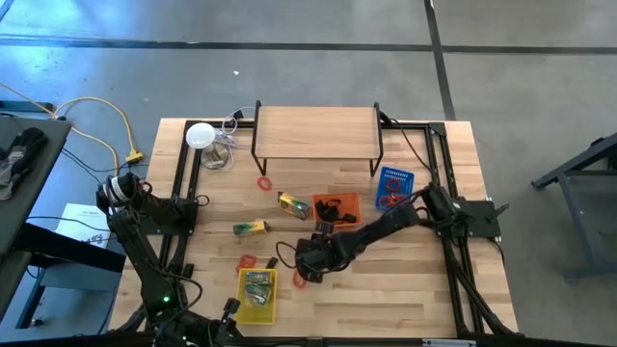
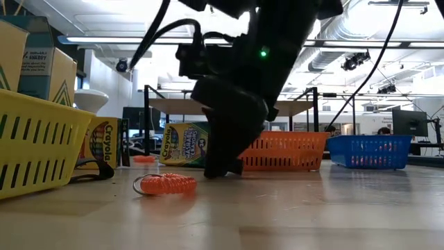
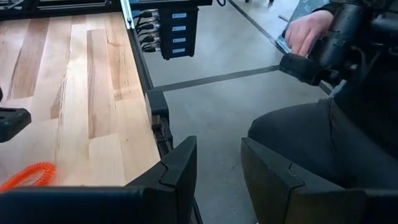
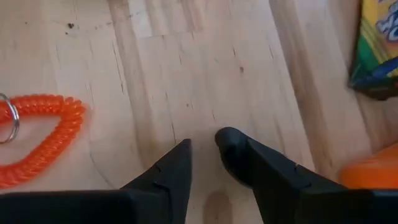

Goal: Pick & Place Office Desk Supplies
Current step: Put the rubberband into the orange bin

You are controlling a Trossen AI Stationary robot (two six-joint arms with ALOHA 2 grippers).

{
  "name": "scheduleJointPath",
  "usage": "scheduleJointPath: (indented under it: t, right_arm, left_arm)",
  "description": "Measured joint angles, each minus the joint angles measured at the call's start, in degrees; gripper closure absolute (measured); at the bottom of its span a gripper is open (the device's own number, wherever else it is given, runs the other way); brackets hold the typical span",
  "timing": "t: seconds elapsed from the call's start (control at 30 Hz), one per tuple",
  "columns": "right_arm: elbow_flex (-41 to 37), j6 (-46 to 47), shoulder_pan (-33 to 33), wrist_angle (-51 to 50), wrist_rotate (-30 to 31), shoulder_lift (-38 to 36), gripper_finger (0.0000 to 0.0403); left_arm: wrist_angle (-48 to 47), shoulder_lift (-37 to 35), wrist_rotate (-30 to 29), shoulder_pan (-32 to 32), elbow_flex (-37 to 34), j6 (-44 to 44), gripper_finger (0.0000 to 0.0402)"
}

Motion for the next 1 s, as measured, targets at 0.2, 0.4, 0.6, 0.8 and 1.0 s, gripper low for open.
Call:
scheduleJointPath:
  t: [0.2, 0.4, 0.6, 0.8, 1.0]
  right_arm:
    - [0.0, 0.0, -0.3, -0.3, -0.7, 0.0, 0.0352]
    - [-0.1, 0.4, 0.5, -0.5, 2.6, -0.1, 0.0398]
    - [-0.3, -0.2, 3.5, 1.0, 8.3, -2.6, 0.0399]
    - [-0.2, -0.3, 8.1, 0.6, 24.1, -7.6, 0.04]
    - [-0.2, 9.2, 10.5, -6.6, 43.4, -10.2, 0.04]
  left_arm:
    - [0.0, 0.0, 0.0, 0.0, 0.0, 0.0, 0.0281]
    - [0.0, 0.0, 0.0, 0.0, 0.0, 0.0, 0.0281]
    - [-0.3, 0.0, 0.0, 0.0, 0.0, 0.0, 0.0281]
    - [-0.4, 0.0, 0.2, 0.0, -0.1, -0.5, 0.0281]
    - [-0.5, 0.0, 0.2, 0.0, -0.1, -1.5, 0.0281]
